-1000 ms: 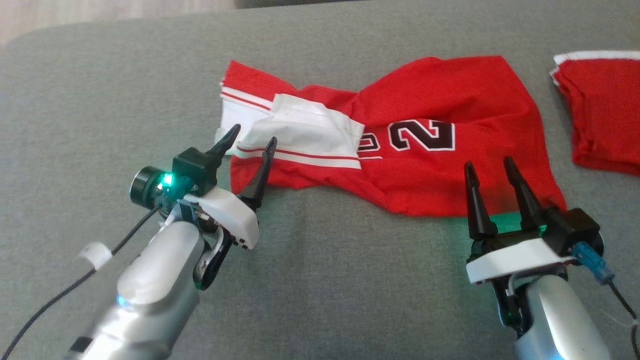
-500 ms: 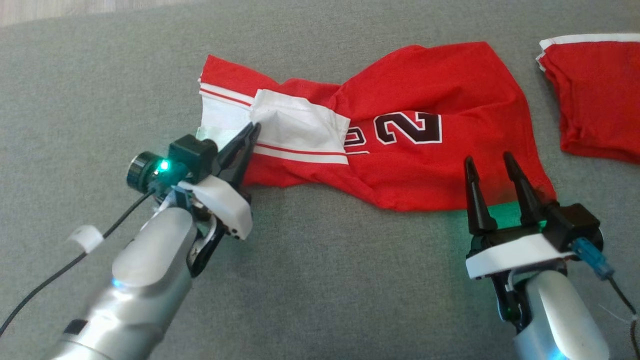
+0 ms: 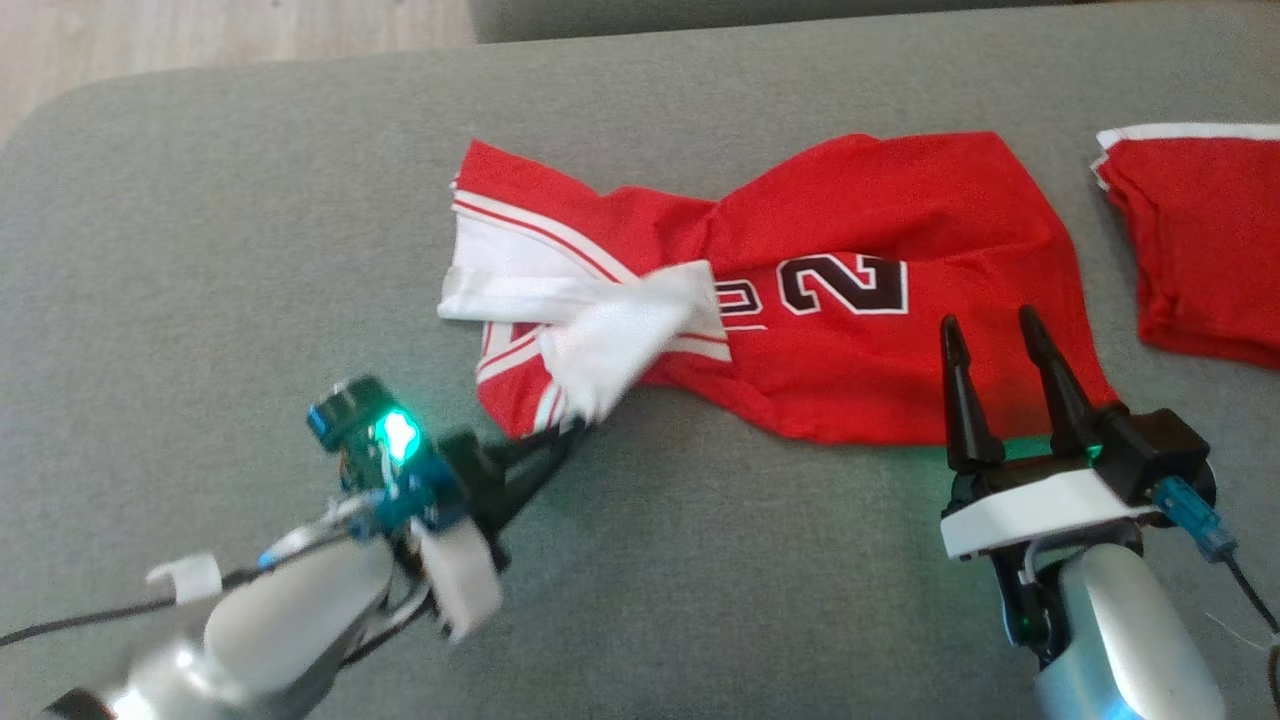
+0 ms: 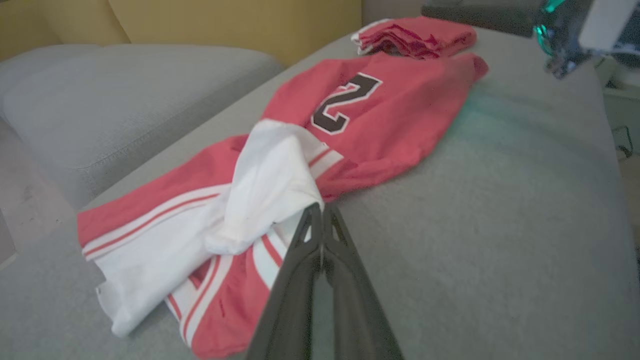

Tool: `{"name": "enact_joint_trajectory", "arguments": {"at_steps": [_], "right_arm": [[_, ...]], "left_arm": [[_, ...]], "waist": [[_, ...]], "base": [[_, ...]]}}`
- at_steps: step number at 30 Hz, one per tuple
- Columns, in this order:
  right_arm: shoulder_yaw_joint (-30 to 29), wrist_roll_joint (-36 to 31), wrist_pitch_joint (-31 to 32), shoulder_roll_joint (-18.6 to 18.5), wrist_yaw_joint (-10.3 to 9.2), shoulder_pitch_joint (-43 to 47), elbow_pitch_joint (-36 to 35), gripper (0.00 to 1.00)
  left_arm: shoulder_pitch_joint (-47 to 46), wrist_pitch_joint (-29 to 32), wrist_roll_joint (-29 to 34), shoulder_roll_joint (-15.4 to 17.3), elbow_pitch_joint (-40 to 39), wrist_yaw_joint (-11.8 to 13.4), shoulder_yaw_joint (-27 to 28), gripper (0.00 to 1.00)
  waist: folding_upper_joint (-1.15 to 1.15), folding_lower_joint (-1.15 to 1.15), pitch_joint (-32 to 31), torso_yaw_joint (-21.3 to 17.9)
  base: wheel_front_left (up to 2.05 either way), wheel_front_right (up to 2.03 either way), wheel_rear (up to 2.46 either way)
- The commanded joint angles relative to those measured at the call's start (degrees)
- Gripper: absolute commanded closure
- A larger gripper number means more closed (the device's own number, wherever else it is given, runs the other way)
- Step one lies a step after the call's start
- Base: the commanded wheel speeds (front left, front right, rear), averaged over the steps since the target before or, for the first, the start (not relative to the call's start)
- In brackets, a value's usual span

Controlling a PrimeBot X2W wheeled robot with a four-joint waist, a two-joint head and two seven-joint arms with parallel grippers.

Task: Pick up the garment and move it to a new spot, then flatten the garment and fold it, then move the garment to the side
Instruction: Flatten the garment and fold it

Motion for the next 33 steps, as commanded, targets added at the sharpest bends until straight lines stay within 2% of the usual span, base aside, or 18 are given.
{"name": "enact_joint_trajectory", "arguments": {"at_steps": [1, 4, 7, 8, 9, 10, 11, 13, 14, 18, 19, 27, 30, 33], "right_arm": [[1.17, -0.15, -0.62, -0.12, -0.05, -0.10, -1.27, 0.00], [1.22, -0.02, -0.62, -0.12, -0.05, 0.10, -0.85, 0.00], [1.35, 0.03, -0.62, -0.12, -0.05, 0.24, -0.38, 0.00], [1.39, -0.02, -0.62, -0.12, -0.05, 0.28, -0.19, 0.00], [1.36, -0.07, -0.62, -0.12, -0.05, 0.33, -0.02, 0.00], [1.36, -0.07, -0.62, -0.12, -0.05, 0.33, -0.02, 0.00], [1.33, -0.11, -0.62, -0.12, -0.05, 0.35, 0.12, 0.00], [1.18, -0.19, -0.62, -0.12, -0.05, 0.37, 0.40, 0.00], [1.10, -0.22, -0.62, -0.12, -0.05, 0.36, 0.53, 0.00], [0.86, -0.43, -0.62, -0.12, -0.05, 0.59, 0.71, 0.00], [0.93, -0.48, -0.62, -0.12, -0.05, 0.65, 0.69, 0.00], [1.16, -0.09, -0.62, -0.12, -0.05, 1.22, -1.55, 0.00], [0.90, -0.16, -0.62, -0.12, -0.05, 1.46, -2.62, 0.00], [0.88, -0.27, -0.62, -0.12, -0.05, 1.68, -3.39, 0.00]], "left_arm": [[-1.78, 0.42, 0.45, 4.24, -2.86, 0.10, -1.11, 1.00], [-2.04, 1.22, 0.37, 7.21, -4.90, 0.10, -5.52, 1.00], [-1.81, 1.87, 1.73, 8.71, -5.70, 0.10, -7.52, 1.00], [-1.53, 2.08, 2.33, 9.01, -5.73, 0.10, -7.87, 0.94], [-1.19, 2.31, 3.08, 9.21, -5.69, 0.10, -8.12, 0.74], [-1.19, 2.31, 3.08, 9.21, -5.69, 0.10, -8.12, 0.74], [-0.80, 2.45, 3.71, 9.36, -5.63, 0.10, -8.29, 0.62], [0.21, 2.99, 4.02, 9.45, -5.05, 0.10, -8.45, 0.10], [0.69, 3.25, 4.00, 9.47, -4.77, 0.09, -8.48, 0.00], [1.92, 2.35, 3.00, 8.99, -3.13, 0.29, -8.25, 0.00], [2.06, 1.65, 2.15, 8.69, -2.51, 1.22, -7.28, 0.00], [4.80, -5.68, -9.83, 2.38, -1.28, 14.28, 10.11, 0.00], [6.78, -5.90, -9.71, -0.05, -3.95, 17.65, 17.32, 0.00], [10.87, -5.93, -8.71, -3.25, -6.85, 19.17, 24.74, 0.00]], "waist": [[0.00, 0.00, -0.65, 1.01], [0.00, 0.00, -1.18, 1.87], [0.00, 0.00, -1.71, 2.54], [0.00, 0.00, -1.86, 2.68], [0.00, 0.00, -2.08, 2.86], [0.00, 0.00, -2.08, 2.86], [0.00, 0.00, -2.23, 2.98], [0.00, 0.00, -2.58, 3.25], [0.00, 0.00, -2.73, 3.36], [0.00, 0.00, -3.27, 3.89], [0.00, 0.00, -3.36, 3.99], [0.00, 0.00, -3.84, 4.49], [0.00, 0.00, -3.72, 4.60], [0.00, 0.00, -3.54, 4.55]], "base": [[0.00, 0.00, 0.00], [0.00, 0.00, 0.00], [0.00, 0.00, 0.00], [0.00, 0.00, 0.00], [0.00, 0.00, 0.00], [0.00, 0.00, 0.00], [0.00, 0.00, 0.00], [0.00, 0.00, 0.00], [0.00, 0.00, 0.00], [0.00, 0.00, 0.00], [0.00, 0.00, 0.00], [0.00, 0.00, 0.00], [0.00, 0.00, 0.00], [0.00, 0.00, 0.00]]}}
